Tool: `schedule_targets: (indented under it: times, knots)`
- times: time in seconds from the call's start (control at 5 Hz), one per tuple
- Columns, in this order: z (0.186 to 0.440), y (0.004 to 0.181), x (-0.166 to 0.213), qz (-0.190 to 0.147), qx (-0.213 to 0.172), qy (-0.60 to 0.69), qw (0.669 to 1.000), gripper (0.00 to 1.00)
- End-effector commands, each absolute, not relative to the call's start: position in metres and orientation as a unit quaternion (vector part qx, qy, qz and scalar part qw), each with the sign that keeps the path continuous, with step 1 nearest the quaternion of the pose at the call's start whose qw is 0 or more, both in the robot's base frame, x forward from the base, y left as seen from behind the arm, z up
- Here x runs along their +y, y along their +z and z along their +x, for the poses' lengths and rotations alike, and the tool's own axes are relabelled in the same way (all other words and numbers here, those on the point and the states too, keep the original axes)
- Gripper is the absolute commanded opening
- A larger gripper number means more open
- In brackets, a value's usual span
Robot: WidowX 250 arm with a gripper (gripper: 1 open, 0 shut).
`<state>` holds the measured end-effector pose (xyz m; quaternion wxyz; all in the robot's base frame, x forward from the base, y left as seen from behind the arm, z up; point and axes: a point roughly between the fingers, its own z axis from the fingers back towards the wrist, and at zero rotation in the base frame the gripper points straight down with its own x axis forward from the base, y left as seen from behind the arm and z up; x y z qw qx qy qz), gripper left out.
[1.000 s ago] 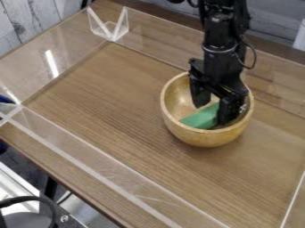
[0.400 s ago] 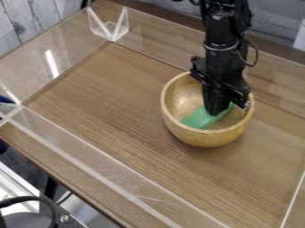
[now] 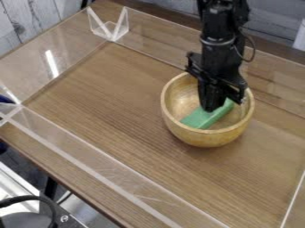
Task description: Remove the green block from inside the brown bowl and put it on the table
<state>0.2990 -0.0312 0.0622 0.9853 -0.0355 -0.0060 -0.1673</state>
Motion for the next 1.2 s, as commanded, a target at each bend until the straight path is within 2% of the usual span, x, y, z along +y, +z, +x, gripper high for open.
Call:
schedule_targets:
  times: [0.0,0.2,1.0]
  knots:
    - [0.307,0.099,-0.024,-0.026,-0.056,-0.163,0.985,0.0]
    - [0.306,0.115,-0.018,-0.021,-0.068,-0.157,0.985,0.0]
    - [0.308,0.103,-0.017,-0.026,-0.062,-0.161,0.985,0.0]
